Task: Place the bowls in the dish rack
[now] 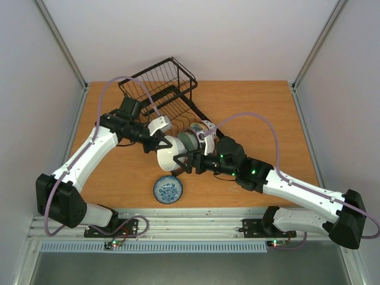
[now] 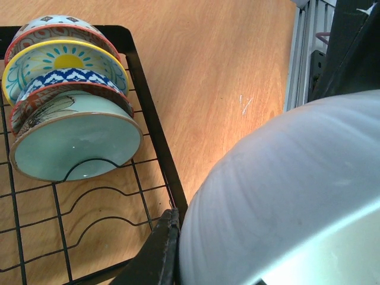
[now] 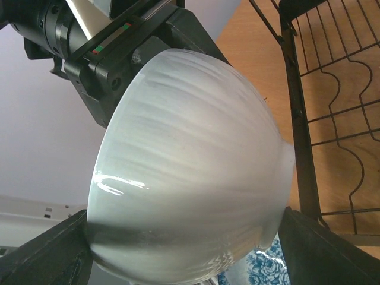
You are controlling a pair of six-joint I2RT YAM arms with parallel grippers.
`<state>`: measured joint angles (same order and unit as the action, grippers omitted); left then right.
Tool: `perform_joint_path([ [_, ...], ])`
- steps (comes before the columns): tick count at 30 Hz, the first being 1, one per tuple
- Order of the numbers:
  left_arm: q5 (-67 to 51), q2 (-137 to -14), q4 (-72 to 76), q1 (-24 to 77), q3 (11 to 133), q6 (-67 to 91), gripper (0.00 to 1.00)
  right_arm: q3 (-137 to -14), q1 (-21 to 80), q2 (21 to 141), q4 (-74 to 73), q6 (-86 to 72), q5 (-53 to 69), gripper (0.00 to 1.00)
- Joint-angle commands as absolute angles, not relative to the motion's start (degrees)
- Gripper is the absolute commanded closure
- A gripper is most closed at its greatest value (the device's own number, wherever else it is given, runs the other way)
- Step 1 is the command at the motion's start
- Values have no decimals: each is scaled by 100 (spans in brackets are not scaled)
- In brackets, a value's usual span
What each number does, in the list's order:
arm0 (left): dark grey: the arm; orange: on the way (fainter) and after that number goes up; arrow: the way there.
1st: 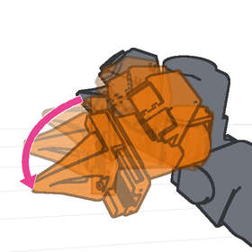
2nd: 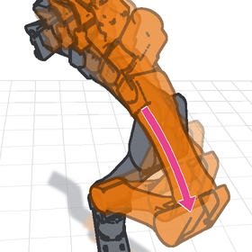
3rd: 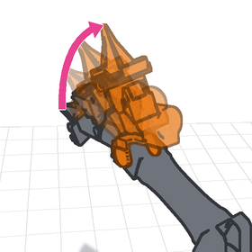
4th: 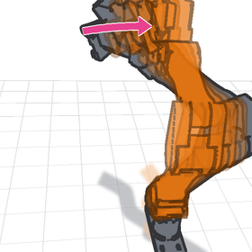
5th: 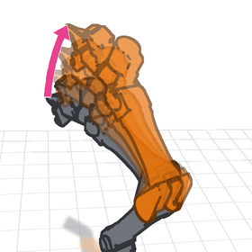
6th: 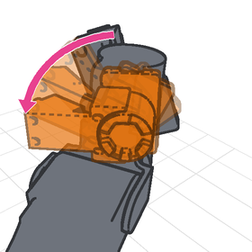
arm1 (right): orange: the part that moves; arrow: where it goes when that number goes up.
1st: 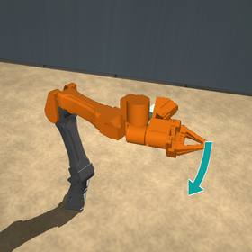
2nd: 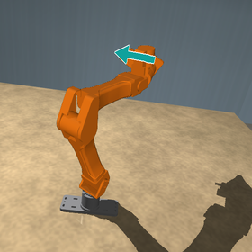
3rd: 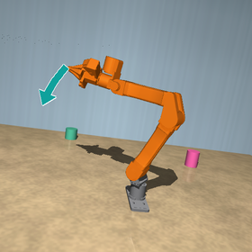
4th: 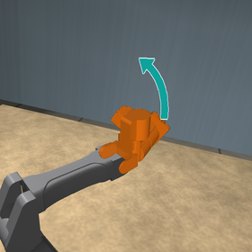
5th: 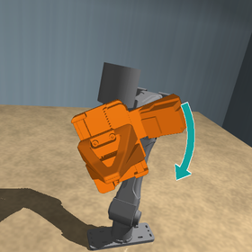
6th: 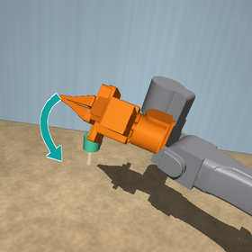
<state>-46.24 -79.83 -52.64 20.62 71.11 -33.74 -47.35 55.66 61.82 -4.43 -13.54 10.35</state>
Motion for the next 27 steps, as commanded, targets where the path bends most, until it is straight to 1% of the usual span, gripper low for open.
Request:
perform_joint_path([
  [1,-5333,-7742,-5178,2014,7141,-3405,100,-4663,5563,6325,-275,-1427,1256,17],
  [9,-5713,-7795,-5459,1952,7247,-3575,100,-4463,5563,6470,660,-1516,1881,15],
  [12,-5760,-7802,-5511,1943,7247,-3619,100,-4423,5563,6503,882,-1534,2070,16],
  [13,-5771,-7804,-5530,1942,7250,-3634,99,-4420,5563,6511,913,-1532,2100,20],
  [14,-5774,-7809,-5539,1942,7249,-3644,99,-4432,5563,6524,917,-1525,2118,26],
  [15,-5767,-7817,-5540,1947,7258,-3647,100,-4450,5563,6528,878,-1515,2101,34],
  [17,-5745,-7822,-5546,1942,7255,-3656,100,-4512,5559,6540,734,-1458,2045,54],
  [18,-5733,-7817,-5536,1943,7252,-3652,100,-4562,5555,6552,616,-1412,2010,68],
  [20,-5699,-7814,-5513,1943,7251,-3641,99,-4652,5556,6567,364,-1310,1919,93],
  [21,-5664,-7818,-5486,1943,7239,-3633,99,-4717,5557,6572,195,-1252,1821,98],
  [24,-5443,-7828,-5333,1947,7197,-3508,99,-4950,5557,6576,-439,-952,1575,99],
  [25,-5275,-7831,-5204,1943,7165,-3415,99,-5128,5561,6601,-870,-806,1378,99],
  [26,-5119,-7839,-5092,1942,7137,-3350,97,-5312,5556,6619,-1246,-641,1202,99],
  [27,-4941,-7840,-4976,1947,7105,-3238,89,-5482,5555,6657,-1587,-487,1008,99],
])
